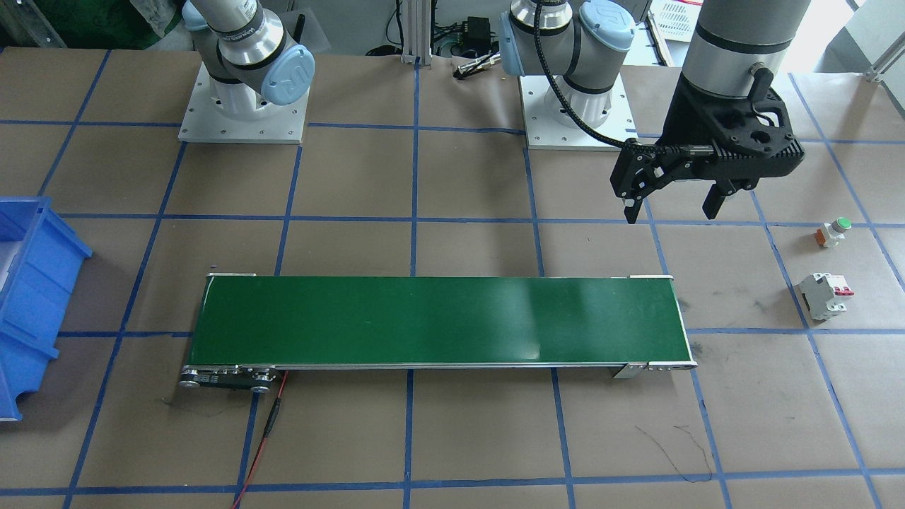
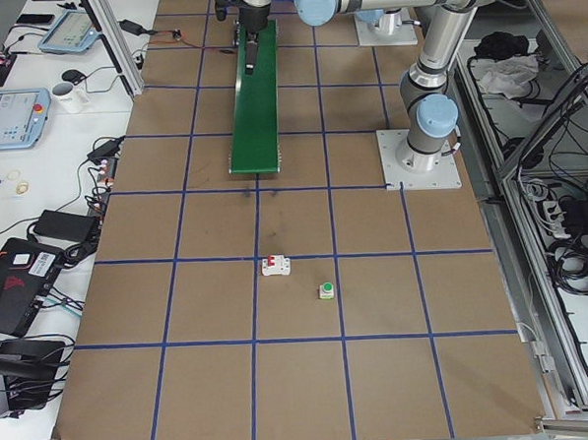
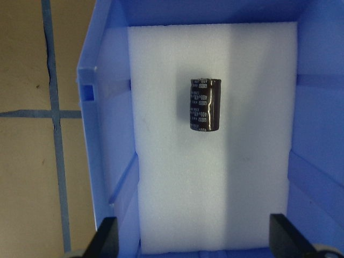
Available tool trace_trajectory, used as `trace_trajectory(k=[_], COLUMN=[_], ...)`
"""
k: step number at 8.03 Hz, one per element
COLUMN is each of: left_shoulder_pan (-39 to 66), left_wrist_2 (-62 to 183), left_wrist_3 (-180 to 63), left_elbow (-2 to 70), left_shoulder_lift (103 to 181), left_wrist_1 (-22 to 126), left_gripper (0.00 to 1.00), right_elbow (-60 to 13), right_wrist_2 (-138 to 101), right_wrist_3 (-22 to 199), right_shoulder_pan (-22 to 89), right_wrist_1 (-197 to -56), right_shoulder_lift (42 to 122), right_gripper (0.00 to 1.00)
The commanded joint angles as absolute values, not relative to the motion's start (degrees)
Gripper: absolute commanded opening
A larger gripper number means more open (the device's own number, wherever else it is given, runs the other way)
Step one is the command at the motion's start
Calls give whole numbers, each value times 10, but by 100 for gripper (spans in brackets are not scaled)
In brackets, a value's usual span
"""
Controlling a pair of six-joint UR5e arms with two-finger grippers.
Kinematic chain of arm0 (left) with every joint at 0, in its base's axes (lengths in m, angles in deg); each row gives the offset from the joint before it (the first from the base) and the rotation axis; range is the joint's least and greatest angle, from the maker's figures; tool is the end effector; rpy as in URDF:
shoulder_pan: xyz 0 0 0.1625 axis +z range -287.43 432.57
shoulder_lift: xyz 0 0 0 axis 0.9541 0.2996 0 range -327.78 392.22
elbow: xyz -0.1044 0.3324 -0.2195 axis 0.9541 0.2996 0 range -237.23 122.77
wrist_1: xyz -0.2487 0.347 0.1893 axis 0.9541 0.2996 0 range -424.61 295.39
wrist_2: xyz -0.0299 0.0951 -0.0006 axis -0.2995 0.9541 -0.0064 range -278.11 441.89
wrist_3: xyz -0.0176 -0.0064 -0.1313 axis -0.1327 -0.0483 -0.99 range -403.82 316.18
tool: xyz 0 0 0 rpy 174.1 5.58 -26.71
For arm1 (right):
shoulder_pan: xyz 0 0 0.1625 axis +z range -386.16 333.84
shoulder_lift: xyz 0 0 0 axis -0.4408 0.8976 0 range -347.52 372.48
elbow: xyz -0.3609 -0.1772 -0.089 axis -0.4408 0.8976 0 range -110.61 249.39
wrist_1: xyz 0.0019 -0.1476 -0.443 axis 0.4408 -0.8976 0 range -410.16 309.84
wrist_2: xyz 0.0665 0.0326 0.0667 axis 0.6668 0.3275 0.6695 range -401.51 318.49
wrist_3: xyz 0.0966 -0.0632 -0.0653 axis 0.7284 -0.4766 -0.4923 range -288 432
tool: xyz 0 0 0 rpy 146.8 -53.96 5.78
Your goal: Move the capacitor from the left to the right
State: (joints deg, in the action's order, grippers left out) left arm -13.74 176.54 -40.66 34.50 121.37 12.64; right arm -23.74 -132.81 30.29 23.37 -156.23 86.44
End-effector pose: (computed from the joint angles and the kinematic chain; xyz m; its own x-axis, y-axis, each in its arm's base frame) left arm -0.0859 -0.5729 0.4584 -0.9955 -0.0269 -0.0904 -0.0082 0.9796 -0.2008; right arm -0.3091 -0.5630 0.2736 -0.9996 -0.0215 -0.0190 -0.0225 0.9982 0.0554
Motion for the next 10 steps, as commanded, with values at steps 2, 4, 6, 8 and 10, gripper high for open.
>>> trace_trajectory(k=[2, 4, 6, 8, 10], left_shoulder_pan=[-137, -137, -137, -137, -137], left_wrist_2=[1765, 1765, 1765, 1765, 1765], left_wrist_3=[-406, -406, -406, -407, -407], left_elbow=[344, 344, 344, 344, 344], left_shoulder_lift=[1214, 1214, 1214, 1214, 1214], left_wrist_1=[126, 126, 126, 126, 126], left_gripper=[100, 100, 100, 100, 100], right_elbow=[-179, -175, -176, -175, -175], right_wrist_2=[-1334, -1335, -1339, -1333, -1332], right_wrist_3=[376, 422, 529, 640, 745], right_shoulder_pan=[257, 310, 384, 470, 555], right_wrist_1=[-1414, -1397, -1392, -1390, -1391], right_shoulder_lift=[926, 955, 976, 987, 992], right_gripper=[100, 100, 100, 100, 100])
